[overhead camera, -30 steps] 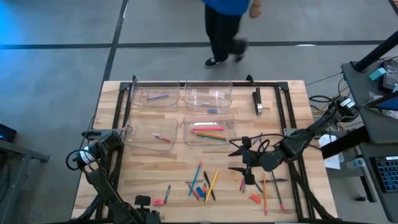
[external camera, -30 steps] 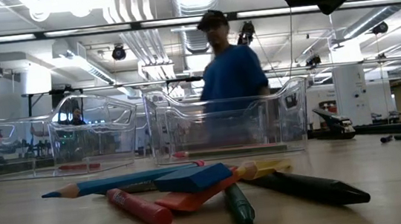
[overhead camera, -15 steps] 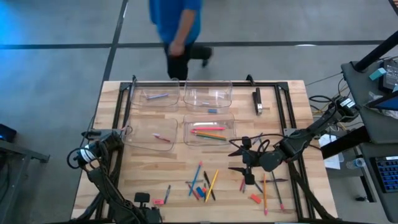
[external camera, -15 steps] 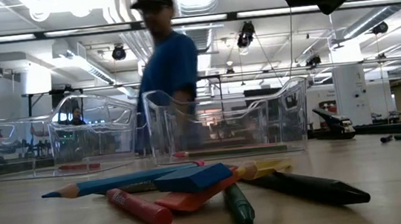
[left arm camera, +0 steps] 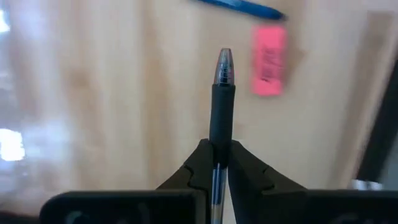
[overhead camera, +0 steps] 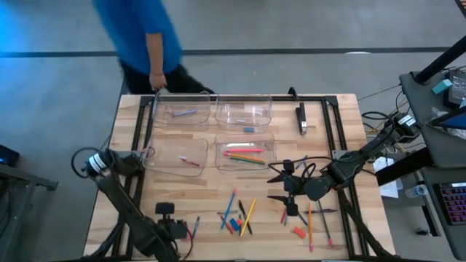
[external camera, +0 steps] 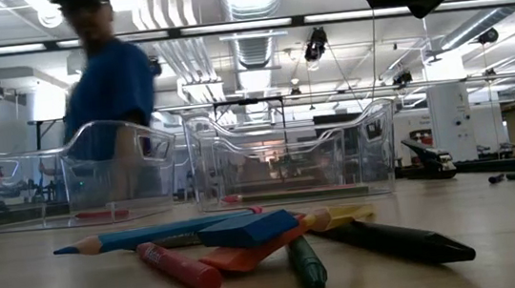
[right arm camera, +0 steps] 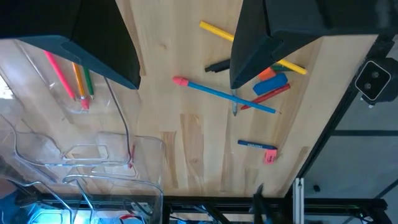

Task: Sort crayons/erasers/pens/pencils in bins
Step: Put the left black ball pen into the top left transparent bin

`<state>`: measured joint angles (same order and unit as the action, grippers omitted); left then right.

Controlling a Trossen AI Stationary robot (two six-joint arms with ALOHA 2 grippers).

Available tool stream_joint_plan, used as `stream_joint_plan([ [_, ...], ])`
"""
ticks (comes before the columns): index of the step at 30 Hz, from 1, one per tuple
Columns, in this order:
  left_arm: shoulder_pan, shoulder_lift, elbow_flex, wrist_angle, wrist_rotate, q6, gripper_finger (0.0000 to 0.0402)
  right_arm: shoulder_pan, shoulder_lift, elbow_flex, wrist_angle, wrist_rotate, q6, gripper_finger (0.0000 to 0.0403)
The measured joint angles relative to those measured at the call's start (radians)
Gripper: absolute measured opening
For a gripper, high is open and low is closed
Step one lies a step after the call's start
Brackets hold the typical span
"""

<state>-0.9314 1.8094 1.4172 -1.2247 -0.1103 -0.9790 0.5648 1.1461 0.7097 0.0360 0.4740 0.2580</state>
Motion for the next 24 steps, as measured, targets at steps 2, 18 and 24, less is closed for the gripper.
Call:
stream_joint_plan([
  [2, 0.019, -0.037, -0.002, -0.042, -0.053, 0.020, 0.0012, 0.000, 0.000, 0.000, 0.000, 0.000, 0.000, 0.0237],
  [18, 0.462, -0.324, -0.110, -0.124, -0.506, 0.506, 0.0011, -0.001, 0.000, 0.000, 0.006, 0.001, -0.021, 0.0237],
  [24, 0.806, -0.378, -0.193, -0.072, -0.525, 0.710, 0.0011, 0.000, 0.000, 0.000, 0.006, 0.000, -0.016, 0.0237],
])
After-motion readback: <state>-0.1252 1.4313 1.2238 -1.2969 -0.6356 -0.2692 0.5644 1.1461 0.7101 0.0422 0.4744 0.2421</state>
